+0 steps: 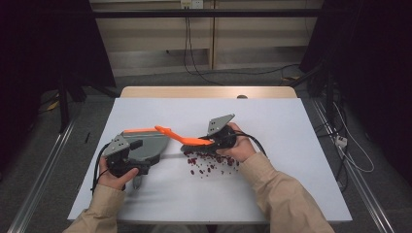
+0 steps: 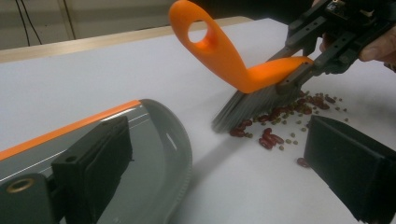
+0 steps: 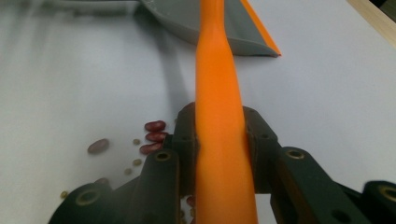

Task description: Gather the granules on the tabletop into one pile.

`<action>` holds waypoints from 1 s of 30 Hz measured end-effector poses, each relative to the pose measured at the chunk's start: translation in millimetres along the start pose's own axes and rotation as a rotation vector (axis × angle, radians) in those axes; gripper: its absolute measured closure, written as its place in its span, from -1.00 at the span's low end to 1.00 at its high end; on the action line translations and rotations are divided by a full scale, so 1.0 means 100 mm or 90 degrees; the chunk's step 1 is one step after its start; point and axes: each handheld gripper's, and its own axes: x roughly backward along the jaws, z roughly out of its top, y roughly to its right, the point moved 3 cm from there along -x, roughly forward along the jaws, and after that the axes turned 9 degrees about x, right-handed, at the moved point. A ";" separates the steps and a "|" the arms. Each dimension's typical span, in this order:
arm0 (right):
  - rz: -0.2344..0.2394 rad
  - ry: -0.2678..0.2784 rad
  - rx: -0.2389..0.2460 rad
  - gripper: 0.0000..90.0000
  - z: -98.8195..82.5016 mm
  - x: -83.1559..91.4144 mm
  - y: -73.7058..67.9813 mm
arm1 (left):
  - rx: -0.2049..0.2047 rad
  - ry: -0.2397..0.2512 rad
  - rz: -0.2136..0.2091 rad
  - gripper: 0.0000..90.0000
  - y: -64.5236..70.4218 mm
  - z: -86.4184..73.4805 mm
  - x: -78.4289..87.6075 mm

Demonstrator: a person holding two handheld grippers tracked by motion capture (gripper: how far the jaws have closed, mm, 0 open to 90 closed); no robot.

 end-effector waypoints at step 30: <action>-0.226 0.125 -0.327 0.58 0.32 0.11 -0.45 | -0.007 0.008 0.004 -0.83 0.02 0.02 0.03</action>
